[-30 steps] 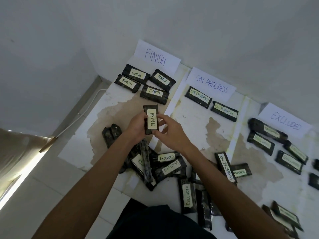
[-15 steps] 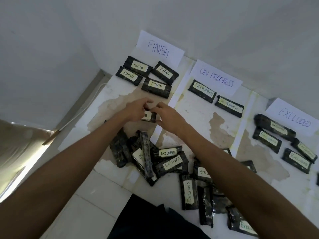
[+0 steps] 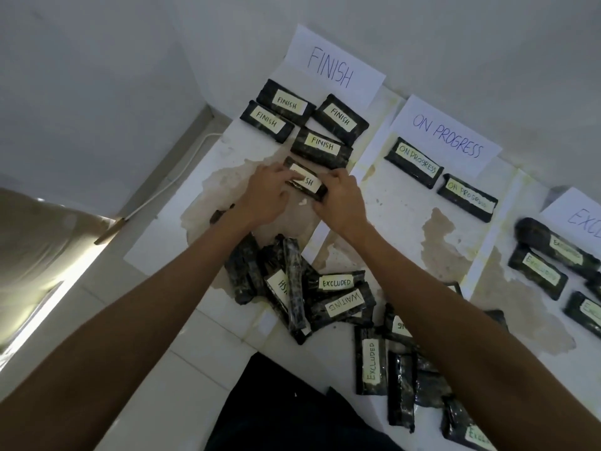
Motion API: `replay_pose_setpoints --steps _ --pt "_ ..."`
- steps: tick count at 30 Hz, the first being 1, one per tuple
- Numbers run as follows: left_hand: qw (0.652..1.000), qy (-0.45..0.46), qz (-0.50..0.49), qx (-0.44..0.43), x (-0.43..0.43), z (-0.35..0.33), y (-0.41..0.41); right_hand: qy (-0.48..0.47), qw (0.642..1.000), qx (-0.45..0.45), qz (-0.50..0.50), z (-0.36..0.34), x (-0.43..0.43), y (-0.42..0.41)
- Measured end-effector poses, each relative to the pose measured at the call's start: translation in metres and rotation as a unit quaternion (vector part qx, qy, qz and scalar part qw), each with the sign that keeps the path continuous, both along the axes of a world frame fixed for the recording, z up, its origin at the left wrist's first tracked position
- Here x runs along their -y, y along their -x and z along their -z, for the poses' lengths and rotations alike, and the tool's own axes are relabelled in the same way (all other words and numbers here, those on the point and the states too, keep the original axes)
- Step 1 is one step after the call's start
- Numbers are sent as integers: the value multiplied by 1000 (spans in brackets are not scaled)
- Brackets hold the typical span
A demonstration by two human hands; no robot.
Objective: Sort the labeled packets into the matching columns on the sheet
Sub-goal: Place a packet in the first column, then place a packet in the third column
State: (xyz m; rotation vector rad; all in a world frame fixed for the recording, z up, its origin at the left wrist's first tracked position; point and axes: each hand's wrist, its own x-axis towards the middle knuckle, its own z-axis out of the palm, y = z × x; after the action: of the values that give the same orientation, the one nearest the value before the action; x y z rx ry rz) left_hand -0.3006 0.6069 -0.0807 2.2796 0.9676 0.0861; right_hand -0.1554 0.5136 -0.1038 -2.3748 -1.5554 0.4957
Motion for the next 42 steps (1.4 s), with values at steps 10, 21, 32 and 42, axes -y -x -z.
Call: replay_pose_setpoints --steps 10,21,32,42 --pt "991 98 -81 39 89 -7 62 167 976 -140 -14 -36 60 81" --pt "936 302 -169 66 146 -45 47 43 870 -435 227 -83 95 35" --pt "958 286 -9 32 184 -68 -32 -70 817 -471 325 -97 183 -29" --pt "964 208 158 -49 240 -64 -124 -20 992 118 32 -87 303 -85"
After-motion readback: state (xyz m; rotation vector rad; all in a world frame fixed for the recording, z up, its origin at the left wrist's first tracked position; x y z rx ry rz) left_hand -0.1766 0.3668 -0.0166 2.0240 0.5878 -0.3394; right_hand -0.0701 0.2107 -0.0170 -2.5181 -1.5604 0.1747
